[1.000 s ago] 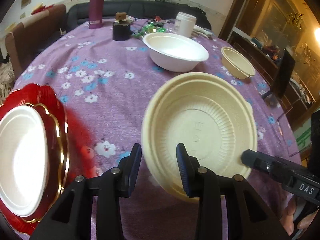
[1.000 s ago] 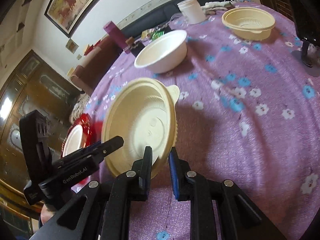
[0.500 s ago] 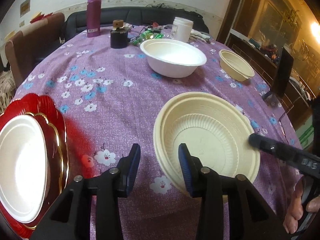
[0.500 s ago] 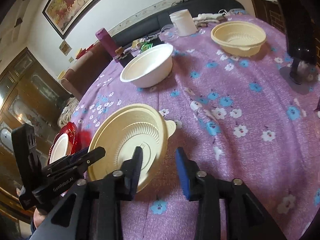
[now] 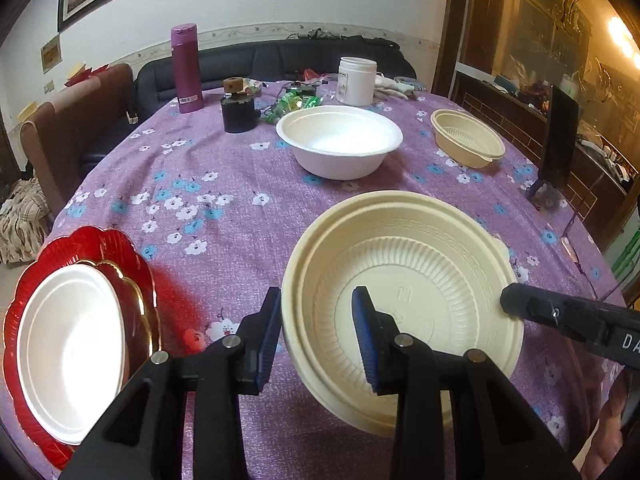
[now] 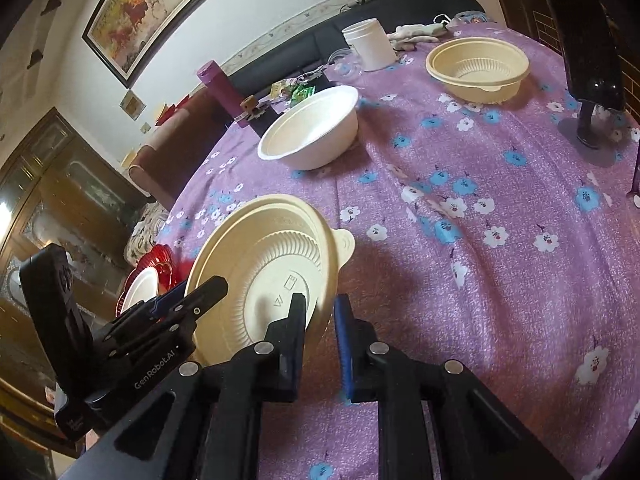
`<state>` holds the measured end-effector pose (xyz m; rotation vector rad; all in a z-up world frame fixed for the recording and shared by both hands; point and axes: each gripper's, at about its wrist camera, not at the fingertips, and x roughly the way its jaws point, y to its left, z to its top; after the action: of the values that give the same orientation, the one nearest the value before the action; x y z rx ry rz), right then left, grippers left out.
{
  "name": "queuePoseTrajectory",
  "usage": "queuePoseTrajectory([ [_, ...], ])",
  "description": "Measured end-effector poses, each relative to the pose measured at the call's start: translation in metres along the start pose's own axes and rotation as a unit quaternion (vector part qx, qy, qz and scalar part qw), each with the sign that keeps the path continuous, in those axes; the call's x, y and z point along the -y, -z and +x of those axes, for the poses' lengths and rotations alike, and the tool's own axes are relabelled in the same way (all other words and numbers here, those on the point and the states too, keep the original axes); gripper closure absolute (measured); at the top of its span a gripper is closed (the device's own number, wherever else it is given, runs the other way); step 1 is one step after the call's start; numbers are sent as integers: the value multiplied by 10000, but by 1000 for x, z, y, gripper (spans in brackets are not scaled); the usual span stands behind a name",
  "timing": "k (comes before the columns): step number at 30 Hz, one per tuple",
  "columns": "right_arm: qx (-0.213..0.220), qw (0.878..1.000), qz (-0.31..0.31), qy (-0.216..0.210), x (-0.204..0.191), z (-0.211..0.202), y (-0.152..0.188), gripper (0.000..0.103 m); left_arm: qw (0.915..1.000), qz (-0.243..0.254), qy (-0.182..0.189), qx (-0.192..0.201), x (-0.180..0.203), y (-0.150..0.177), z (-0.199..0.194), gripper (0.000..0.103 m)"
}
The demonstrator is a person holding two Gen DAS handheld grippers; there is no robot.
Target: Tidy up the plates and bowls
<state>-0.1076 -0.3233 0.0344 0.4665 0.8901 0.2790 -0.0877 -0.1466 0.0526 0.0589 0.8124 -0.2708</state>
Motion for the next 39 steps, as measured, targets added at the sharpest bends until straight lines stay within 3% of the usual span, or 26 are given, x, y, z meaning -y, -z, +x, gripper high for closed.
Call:
queuePoseTrajectory([
  [16, 4, 10000, -58, 14, -7, 0, 3, 87, 9991, 170, -230, 312, 5, 4, -15, 65],
  [39, 20, 9996, -278, 54, -29, 0, 1, 87, 9978, 44, -330, 570, -9, 5, -32, 65],
])
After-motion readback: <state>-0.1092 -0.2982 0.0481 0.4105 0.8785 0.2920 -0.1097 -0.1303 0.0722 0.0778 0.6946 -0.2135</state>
